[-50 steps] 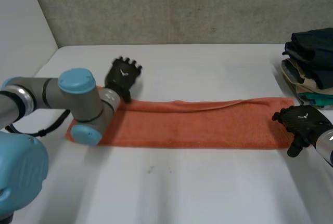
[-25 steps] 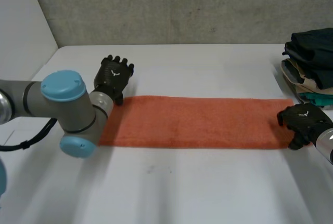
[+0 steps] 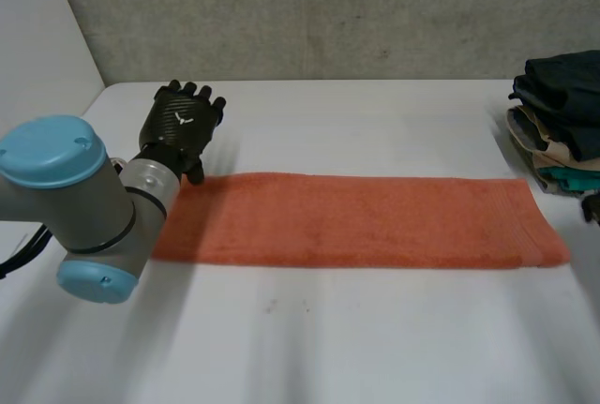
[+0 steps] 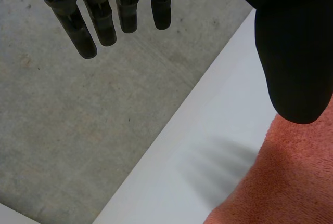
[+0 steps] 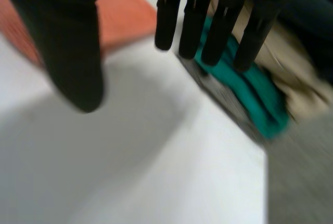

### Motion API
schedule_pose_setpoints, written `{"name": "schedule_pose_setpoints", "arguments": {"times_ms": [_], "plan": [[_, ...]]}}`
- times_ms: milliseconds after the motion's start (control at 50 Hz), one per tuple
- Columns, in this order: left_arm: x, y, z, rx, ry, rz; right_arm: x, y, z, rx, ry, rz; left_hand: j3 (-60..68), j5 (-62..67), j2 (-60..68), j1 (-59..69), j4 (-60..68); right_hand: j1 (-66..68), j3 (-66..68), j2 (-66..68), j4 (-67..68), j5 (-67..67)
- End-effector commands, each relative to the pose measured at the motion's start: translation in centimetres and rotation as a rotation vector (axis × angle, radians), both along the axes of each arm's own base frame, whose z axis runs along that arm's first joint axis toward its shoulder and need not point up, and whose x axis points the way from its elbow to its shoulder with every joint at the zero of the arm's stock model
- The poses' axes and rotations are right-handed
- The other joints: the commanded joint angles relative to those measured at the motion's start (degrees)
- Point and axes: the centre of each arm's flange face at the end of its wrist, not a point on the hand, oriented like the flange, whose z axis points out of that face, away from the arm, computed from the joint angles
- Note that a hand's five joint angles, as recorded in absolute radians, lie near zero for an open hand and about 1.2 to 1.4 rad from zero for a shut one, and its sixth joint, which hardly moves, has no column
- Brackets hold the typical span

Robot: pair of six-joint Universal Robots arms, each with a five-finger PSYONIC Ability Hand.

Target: Fold the laundry.

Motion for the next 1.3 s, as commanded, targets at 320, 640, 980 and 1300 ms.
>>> {"name": "schedule_pose_setpoints", "arguments": {"times_ms": [320, 640, 980, 1300], "plan": [[0.5, 3.1, 0.8, 0.084, 0.132, -0.058, 3.1, 0.7, -1.7, 0.098, -0.183, 0.18, -2.71, -1.6, -1.87, -2.21, -1.86, -1.61, -1.55, -1.16, -1.47, -1.01], [0.7, 3.0, 0.7, 0.088, 0.13, -0.053, 1.4, -1.3, -2.9, 0.054, -0.083, 0.074, -2.71, -1.6, -1.87, -2.21, -1.86, 44.76, 44.83, 45.22, 44.91, 45.37], [2.5, 3.1, 2.9, 0.037, 0.152, -0.011, 1.2, -3.8, 3.1, -0.2, 0.258, 0.032, -2.88, -1.77, -2.04, -2.38, -2.03, 44.76, 44.83, 45.22, 44.91, 45.37], [4.2, 3.8, 4.2, 0.01, 0.162, 0.027, 31.8, 11.1, 3.6, -0.45, -0.1, 0.932, -2.88, -1.77, -2.04, -2.38, -2.03, 44.76, 44.83, 45.22, 44.91, 45.37]]}}
